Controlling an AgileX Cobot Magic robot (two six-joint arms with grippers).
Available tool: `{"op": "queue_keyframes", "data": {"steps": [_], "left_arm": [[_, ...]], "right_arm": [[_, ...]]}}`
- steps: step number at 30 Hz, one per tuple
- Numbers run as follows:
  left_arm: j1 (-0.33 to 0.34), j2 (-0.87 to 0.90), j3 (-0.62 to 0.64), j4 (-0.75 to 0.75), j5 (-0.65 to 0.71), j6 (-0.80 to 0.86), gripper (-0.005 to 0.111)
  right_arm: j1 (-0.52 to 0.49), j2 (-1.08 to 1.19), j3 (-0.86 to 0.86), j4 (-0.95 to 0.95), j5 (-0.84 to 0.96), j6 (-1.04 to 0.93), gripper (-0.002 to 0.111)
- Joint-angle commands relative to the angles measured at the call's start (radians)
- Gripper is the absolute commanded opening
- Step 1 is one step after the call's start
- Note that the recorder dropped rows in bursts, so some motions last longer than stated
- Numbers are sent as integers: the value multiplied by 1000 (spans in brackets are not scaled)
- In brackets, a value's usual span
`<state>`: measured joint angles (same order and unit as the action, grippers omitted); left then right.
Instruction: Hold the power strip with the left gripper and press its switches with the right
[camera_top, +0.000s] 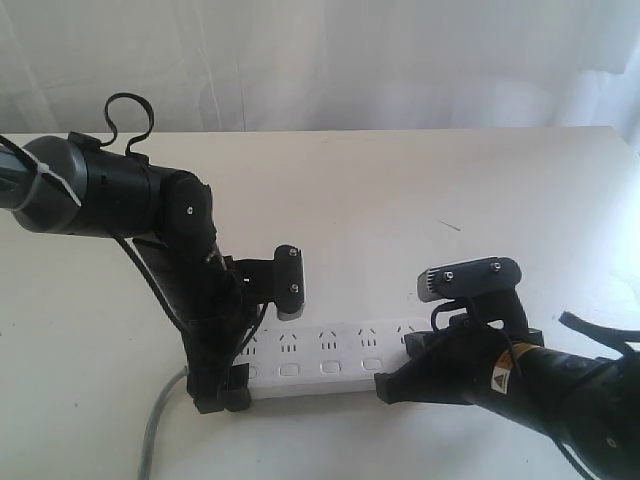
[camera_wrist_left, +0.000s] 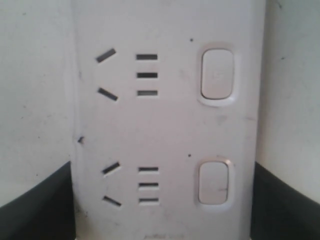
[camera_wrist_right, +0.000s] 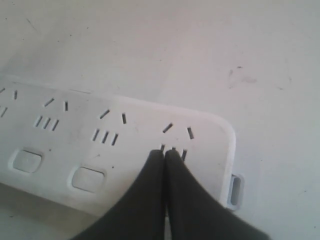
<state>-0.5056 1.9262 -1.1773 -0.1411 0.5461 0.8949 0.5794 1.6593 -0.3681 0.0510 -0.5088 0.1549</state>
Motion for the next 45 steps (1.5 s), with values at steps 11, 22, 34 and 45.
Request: {"op": "queue_keyframes", "data": {"steps": [11,22,34,45], "left_arm": [[4,41,28,69,-24,-9,0],[4,41,28,69,-22,-21,0],[4,41,28,69,-22,-21,0],[4,39,28,69,-22,-18,0]], "right_arm": [[-3,18,9,-2,306,5,0],[-1,18,9,0,388,5,0],[-1,18,9,-2,158,10,0],[-1,-243,9,-2,-31,5,0]]}}
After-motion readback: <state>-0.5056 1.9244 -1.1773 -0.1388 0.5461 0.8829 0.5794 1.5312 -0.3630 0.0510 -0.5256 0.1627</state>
